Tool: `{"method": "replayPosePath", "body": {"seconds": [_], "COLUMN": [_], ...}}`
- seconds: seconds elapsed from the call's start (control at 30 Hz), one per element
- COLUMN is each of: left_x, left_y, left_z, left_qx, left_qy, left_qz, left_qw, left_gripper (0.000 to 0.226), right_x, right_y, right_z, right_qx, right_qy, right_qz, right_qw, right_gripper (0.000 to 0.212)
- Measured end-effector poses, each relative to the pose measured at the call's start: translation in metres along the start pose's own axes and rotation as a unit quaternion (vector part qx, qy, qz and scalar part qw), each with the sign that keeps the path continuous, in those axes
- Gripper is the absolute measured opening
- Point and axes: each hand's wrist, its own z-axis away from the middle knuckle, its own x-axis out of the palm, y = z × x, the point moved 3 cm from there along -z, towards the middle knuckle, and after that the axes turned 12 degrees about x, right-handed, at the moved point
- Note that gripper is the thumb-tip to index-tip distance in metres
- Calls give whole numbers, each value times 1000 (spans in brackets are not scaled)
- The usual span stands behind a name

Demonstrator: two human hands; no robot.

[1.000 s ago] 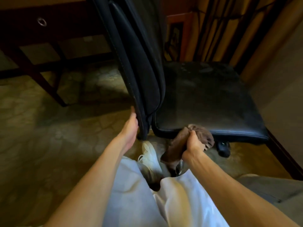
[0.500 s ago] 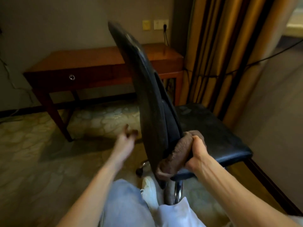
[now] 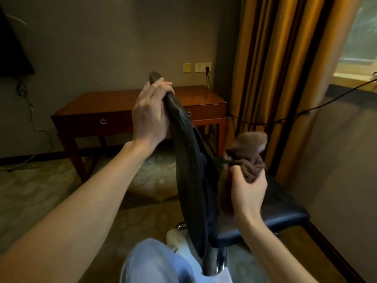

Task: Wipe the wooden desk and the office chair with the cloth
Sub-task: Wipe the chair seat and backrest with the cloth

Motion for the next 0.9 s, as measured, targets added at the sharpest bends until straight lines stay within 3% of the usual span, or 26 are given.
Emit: {"method": "replayPosePath", "body": {"seconds": [0.1, 0.2, 0.33, 0.43, 0.5, 0.57, 0.63, 0.73, 0.8, 0.9], "left_x": [3, 4, 6, 7, 6, 4, -1, -6, -3, -4], "left_y": [11, 24, 22, 25, 27, 32, 39, 50, 54, 70], "left_z": [1, 8, 11, 9, 8, 7, 7, 9, 7, 9], "left_qx": [4, 22, -9, -11, -10, -16, -20, -10, -8, 11], "left_qy": [40, 85, 117, 115, 119, 108, 100, 72, 69, 75], "left_qz": [-1, 19, 21, 3, -11, -26, -37, -62, -59, -57], "left_qw": [999, 996, 993, 993, 993, 994, 994, 995, 996, 995], "left_gripper": [24, 28, 31, 25, 23, 22, 23, 25, 27, 24], "right_x": [31, 49, 3, -45, -61, -67, -69, -66, -55, -31], "right_y": [-24, -16, 77, 145, 160, 149, 132, 76, 23, -70], "right_z": [14, 10, 0, -8, -6, -8, -7, 0, 10, 42], "right_qx": [-225, -392, -414, -379, -339, -300, -244, -252, -335, -491], "right_qy": [-148, -176, -137, -145, -169, -176, -145, -93, -81, -63], "right_qz": [48, 101, 221, 362, 389, 391, 361, 211, 133, 141], "right_qw": [962, 897, 872, 840, 840, 852, 888, 940, 929, 858], "right_gripper": [53, 56, 59, 63, 59, 55, 50, 46, 44, 53]}}
